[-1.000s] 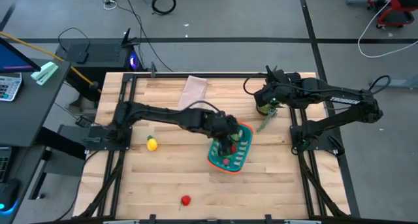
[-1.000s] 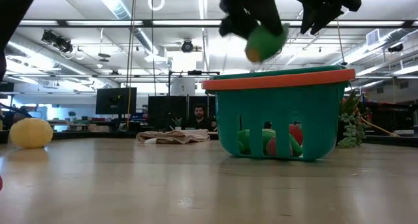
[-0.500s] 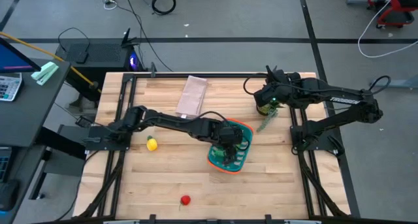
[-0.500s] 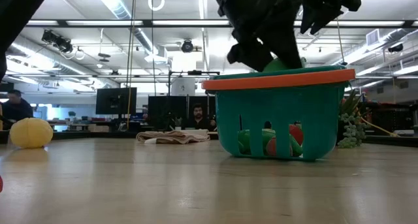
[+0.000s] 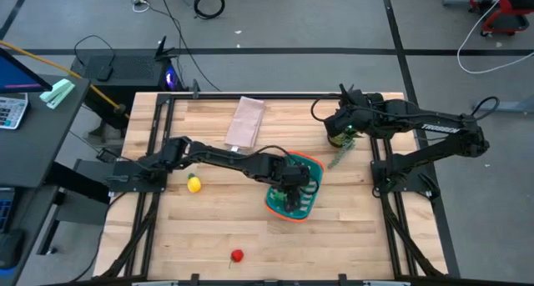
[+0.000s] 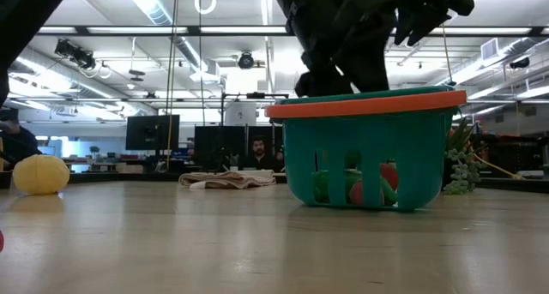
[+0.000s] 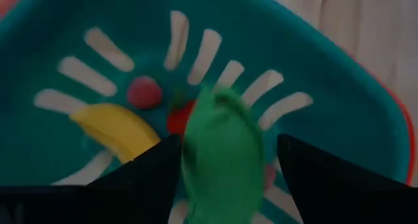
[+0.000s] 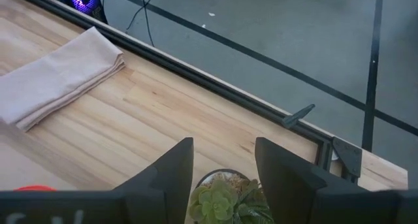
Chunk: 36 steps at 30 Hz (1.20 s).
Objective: Pick and placing Produce into tupperware
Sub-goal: Put the green corn into the blue basket, then put the yellow pineapple into the blue basket
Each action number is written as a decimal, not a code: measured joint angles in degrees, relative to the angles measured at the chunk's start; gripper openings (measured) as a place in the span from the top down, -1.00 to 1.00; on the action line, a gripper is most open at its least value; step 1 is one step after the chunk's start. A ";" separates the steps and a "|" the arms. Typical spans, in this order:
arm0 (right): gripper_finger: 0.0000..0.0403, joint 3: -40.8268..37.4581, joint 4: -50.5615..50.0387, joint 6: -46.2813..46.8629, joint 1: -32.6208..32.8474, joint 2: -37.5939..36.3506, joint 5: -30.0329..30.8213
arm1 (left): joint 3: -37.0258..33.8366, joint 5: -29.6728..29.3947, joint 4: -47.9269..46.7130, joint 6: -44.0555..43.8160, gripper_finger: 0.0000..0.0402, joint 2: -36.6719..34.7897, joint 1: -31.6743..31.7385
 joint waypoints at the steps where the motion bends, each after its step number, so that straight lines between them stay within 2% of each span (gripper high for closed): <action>1: 0.14 0.00 0.01 0.00 0.00 0.00 0.00 | 0.00 0.28 0.24 -0.11 -0.32 0.22 0.00; 4: 0.14 0.00 0.00 0.00 0.00 0.00 -0.11 | 0.00 0.31 0.30 -0.39 -0.38 0.19 0.00; 8: 0.14 0.00 0.00 -0.02 0.00 0.00 -1.05 | 0.99 0.46 -1.05 -4.89 -0.41 0.08 0.37; 14: 0.14 0.00 0.00 -0.02 0.00 0.00 -1.34 | 9.16 3.57 -4.68 -6.68 -0.33 -0.41 1.71; 19: 0.14 0.00 0.07 -0.85 0.00 0.00 -3.10 | 18.84 4.36 -17.20 -0.81 -0.28 -0.41 2.44; 23: 0.14 0.00 1.76 -7.57 1.02 0.00 -7.36 | 25.02 4.46 -31.88 3.05 -0.25 -1.07 3.16; 28: 0.14 0.01 10.76 -13.43 5.34 0.00 -13.91 | 23.10 4.39 -49.41 1.36 -0.22 -5.39 3.56; 32: 0.14 0.00 23.88 -18.03 10.51 0.06 -19.55 | 20.96 4.59 -48.10 -2.83 -0.18 -7.97 2.91; 36: 0.14 0.06 35.77 -21.55 15.79 0.87 -22.75 | 21.11 4.18 -49.42 -5.57 -0.14 -9.00 2.04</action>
